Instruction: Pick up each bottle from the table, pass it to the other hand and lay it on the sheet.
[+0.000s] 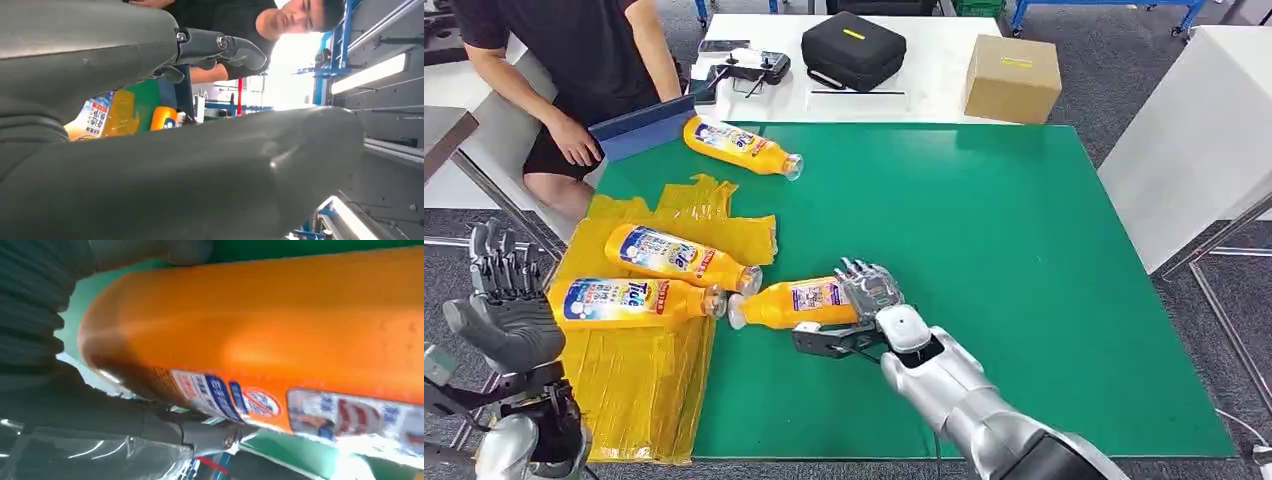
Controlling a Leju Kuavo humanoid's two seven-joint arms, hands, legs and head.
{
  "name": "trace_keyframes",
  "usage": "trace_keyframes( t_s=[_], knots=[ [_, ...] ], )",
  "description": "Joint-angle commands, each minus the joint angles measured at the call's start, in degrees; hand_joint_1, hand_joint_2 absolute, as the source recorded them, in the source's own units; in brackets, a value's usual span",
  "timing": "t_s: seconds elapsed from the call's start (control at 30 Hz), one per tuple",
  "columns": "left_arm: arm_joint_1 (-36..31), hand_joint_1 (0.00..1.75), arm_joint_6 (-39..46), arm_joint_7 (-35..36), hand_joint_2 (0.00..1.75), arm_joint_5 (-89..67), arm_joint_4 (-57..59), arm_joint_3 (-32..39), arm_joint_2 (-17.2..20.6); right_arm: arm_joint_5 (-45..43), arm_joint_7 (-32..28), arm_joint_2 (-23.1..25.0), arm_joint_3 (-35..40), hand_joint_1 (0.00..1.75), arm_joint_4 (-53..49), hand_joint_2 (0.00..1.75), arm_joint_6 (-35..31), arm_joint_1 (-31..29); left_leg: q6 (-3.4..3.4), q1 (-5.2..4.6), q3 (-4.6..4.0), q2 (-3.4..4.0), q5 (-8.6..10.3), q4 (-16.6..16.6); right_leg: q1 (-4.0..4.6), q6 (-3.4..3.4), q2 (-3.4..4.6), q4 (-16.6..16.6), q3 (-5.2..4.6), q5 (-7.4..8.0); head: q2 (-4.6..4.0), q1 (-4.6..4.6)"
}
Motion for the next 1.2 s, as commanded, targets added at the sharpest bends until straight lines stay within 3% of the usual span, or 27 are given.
trace_keyframes(
  t_s=[0.03, 0.93, 1.07, 1.1, 1.2],
  knots=[
    [1.1, 0.0, 0.2, 0.0, 0.0, 0.3, -0.6, 1.7, 1.1, 0.1, -0.7, 0.2, 2.2, 1.75, 6.2, 1.75, 0.8, -2.6, -0.28, 0.09, 0.19, 0.02, -0.09, 0.0, 0.08, -0.17, -0.02, -0.1, 0.21, -0.07, 0.0, 0.04],
    [0.5, 0.0, 0.5, -0.2, 0.0, 1.1, -0.1, 2.1, 1.7, -3.6, -4.2, 0.2, 1.2, 1.75, 5.7, 1.75, -2.0, -4.7, -0.17, 0.05, 0.1, -0.02, -0.01, 0.0, 0.05, -0.1, -0.04, 0.0, 0.1, -0.02, 0.0, 0.02],
    [2.4, 0.0, 0.5, 0.0, 0.0, 1.3, -1.1, 3.2, 1.5, -10.7, -7.2, -5.7, -0.6, 1.75, -15.2, 1.75, 0.2, 0.0, -0.25, 0.08, 0.08, -0.02, -0.05, 0.0, 0.07, -0.14, -0.05, 0.0, 0.09, -0.05, 0.0, 0.02],
    [3.8, 0.0, 0.3, 0.0, 0.0, 1.3, -2.1, 3.7, 1.3, -13.0, -7.1, -9.9, -0.7, 1.75, -26.3, 1.75, 2.2, 3.3, -0.19, 0.06, 0.01, -0.05, -0.03, 0.0, 0.05, -0.1, -0.08, 0.0, 0.04, -0.03, 0.0, 0.02],
    [7.0, 0.0, -1.1, -0.3, 0.0, 1.2, -4.3, 5.2, 0.4, -17.3, -5.8, -18.3, -3.4, 1.75, -46.9, 1.75, 5.1, 9.0, -0.12, 0.04, 0.0, -0.16, -0.03, 0.0, 0.03, -0.06, -0.19, 0.0, 0.08, -0.07, 0.0, 0.0]
  ],
)
